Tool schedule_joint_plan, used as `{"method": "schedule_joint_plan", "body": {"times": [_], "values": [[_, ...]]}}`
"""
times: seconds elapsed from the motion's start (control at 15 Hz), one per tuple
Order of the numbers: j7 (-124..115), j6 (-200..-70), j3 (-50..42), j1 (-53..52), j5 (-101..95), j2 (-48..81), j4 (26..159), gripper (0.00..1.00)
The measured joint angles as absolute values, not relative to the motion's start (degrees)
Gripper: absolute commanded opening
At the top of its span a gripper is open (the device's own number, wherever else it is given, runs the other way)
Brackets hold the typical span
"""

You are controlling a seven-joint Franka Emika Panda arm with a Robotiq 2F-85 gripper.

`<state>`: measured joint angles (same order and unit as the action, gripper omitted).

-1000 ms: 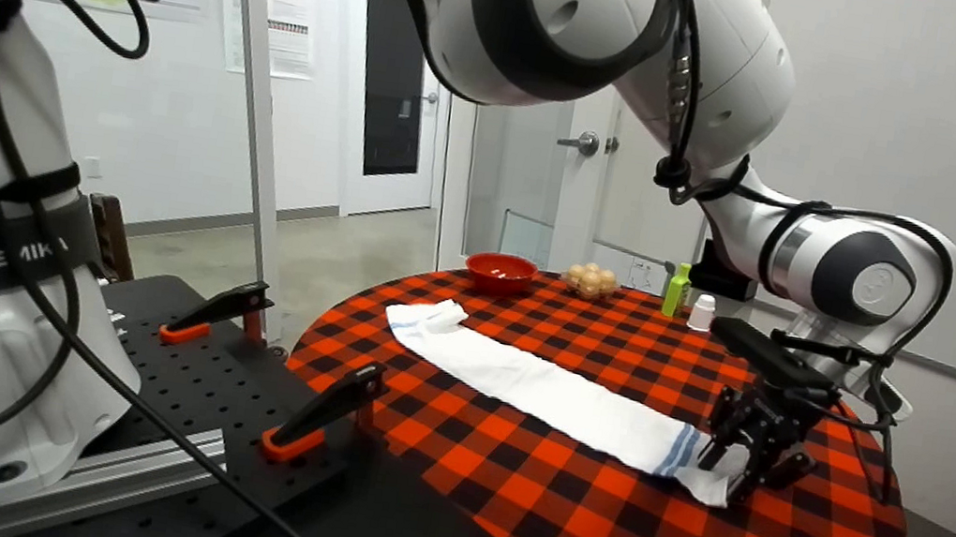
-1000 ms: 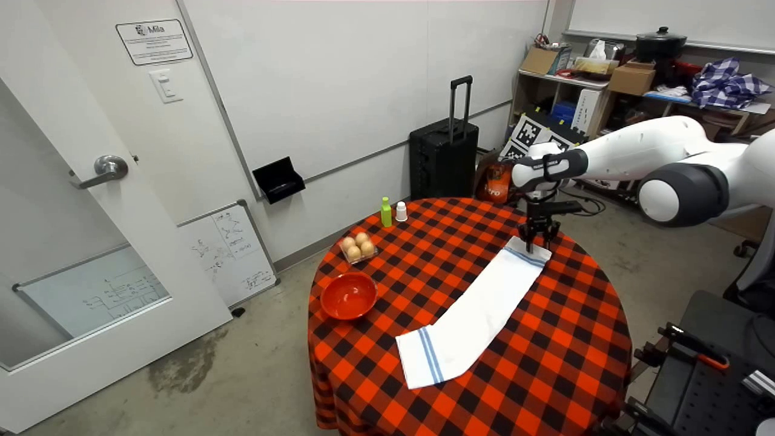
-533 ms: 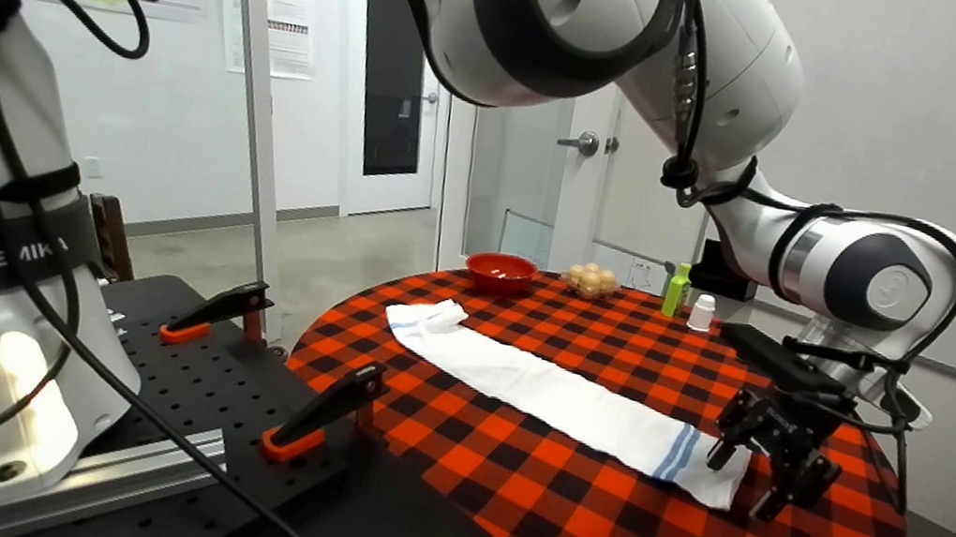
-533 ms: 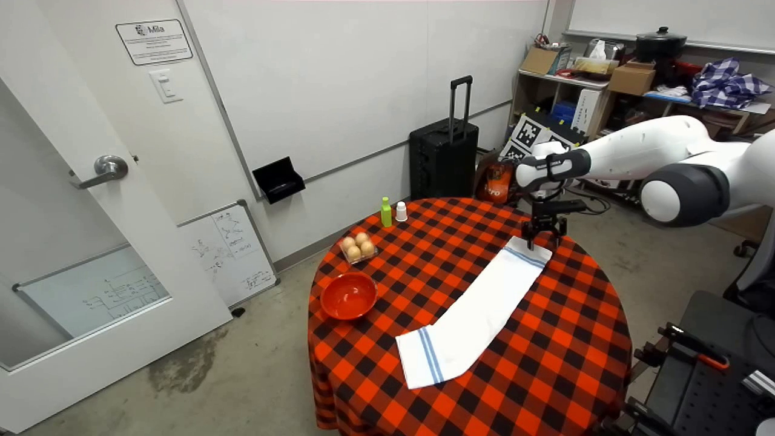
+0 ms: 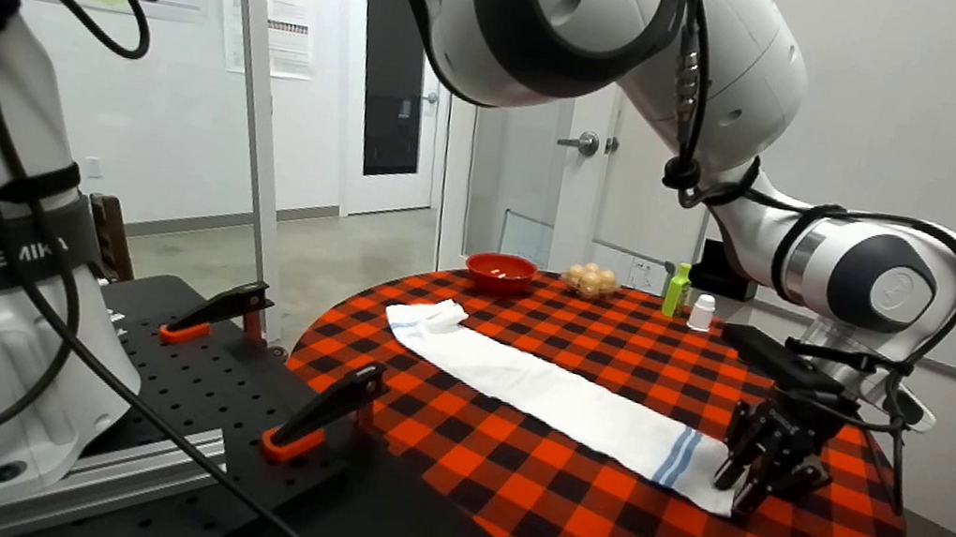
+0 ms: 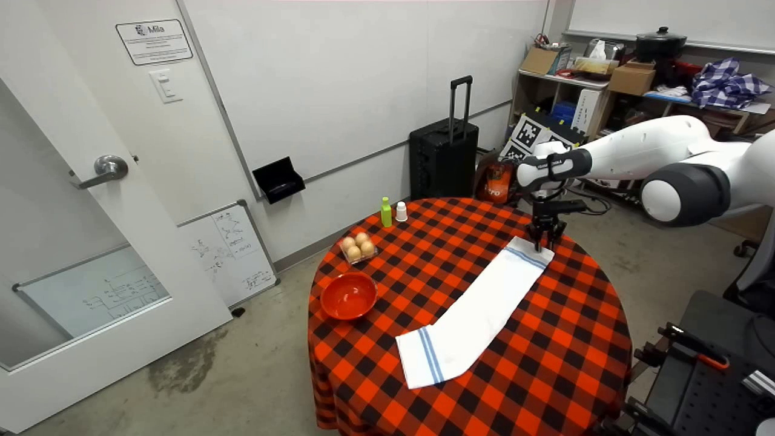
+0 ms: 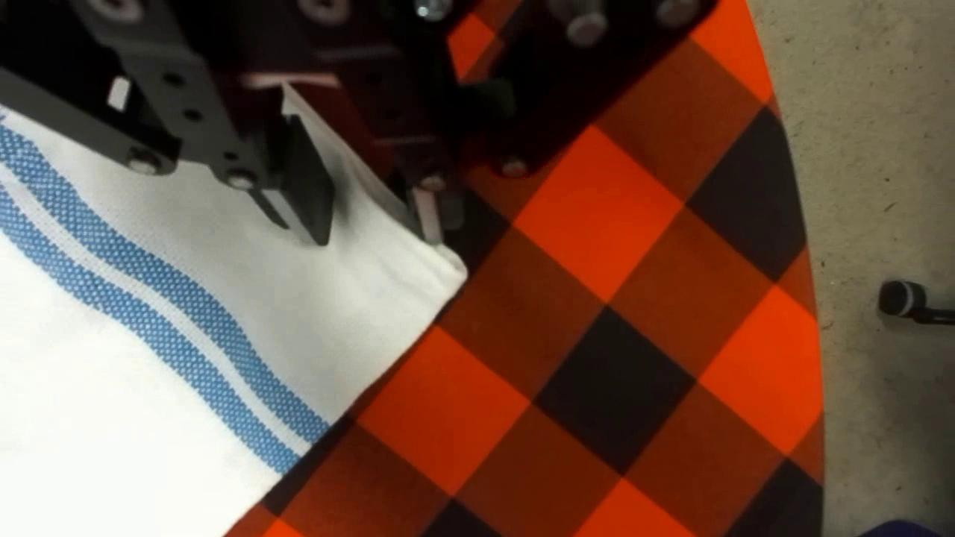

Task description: Fold the cloth

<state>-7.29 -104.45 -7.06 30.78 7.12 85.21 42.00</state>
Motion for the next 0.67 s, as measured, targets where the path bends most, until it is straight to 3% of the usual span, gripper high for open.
{"method": "schedule_joint_plan", "body": {"times": [0.13, 0.67], "values": [[-7.79, -104.45, -7.00, 30.72, 7.14, 85.18, 41.98, 0.00], [-9.42, -104.45, -7.05, 30.88, 7.17, 85.17, 41.54, 0.02]]}}
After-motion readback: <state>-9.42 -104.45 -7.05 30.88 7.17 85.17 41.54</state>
